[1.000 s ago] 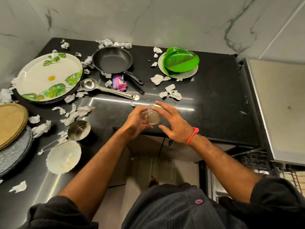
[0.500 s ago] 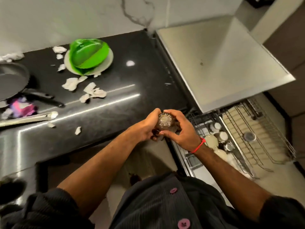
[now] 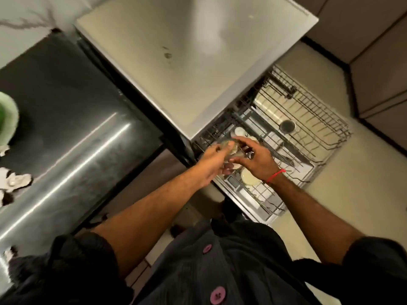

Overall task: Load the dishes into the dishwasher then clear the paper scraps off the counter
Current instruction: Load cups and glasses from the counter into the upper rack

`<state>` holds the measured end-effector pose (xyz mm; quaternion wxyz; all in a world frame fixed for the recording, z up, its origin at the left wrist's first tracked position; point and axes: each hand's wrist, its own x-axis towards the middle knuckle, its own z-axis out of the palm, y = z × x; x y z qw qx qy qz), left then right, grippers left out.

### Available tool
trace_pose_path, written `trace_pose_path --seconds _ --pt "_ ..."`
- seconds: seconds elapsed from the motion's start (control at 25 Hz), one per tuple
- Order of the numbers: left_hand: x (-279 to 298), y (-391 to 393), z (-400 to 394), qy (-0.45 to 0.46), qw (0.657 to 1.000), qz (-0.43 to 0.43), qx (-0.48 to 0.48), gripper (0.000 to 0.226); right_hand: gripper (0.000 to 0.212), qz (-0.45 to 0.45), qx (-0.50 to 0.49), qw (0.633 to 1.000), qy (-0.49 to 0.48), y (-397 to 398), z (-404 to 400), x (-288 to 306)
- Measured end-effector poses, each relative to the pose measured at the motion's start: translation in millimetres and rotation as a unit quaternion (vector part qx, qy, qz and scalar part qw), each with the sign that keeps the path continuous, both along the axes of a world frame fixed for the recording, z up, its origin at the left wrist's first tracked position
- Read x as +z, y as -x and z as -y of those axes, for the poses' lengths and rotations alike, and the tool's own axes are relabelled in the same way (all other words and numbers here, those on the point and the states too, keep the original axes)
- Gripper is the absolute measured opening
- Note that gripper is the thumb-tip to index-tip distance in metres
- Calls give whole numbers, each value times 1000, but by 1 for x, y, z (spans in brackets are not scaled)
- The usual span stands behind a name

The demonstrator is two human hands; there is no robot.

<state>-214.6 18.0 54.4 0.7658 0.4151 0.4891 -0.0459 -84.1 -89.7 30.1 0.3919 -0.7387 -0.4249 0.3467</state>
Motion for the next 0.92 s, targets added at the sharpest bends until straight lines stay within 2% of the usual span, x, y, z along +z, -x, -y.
trace_pose_path --seconds 0.12,0.28,0.4,0.52,0.6,0.72,0.8,0.92 --pt "-36 -54 -4 -59 997 -41 9 39 62 0 4 999 39 -46 -15 -42" --pt "-90 -120 -37 -104 986 -113 64 43 62 54 -22 996 71 -87 -61 -104" --pt "-143 -161 -64 -164 971 -156 81 47 66 21 -70 993 92 -107 -92 -149" --pt "-183 -176 -79 -210 954 -206 63 40 56 -9 -102 988 118 -116 -111 -179" --pt "-210 -179 -84 -202 949 -233 62 36 56 4 -61 989 136 -120 -119 -196" --pt "-239 -179 -86 -170 950 -245 94 25 63 54 32 971 231 -126 -125 -212" --pt "-248 -178 -86 -182 951 -247 46 29 68 84 59 954 282 -124 -126 -217" --pt "-237 -183 -84 -187 943 -271 -44 48 69 120 68 940 313 -125 -129 -223"
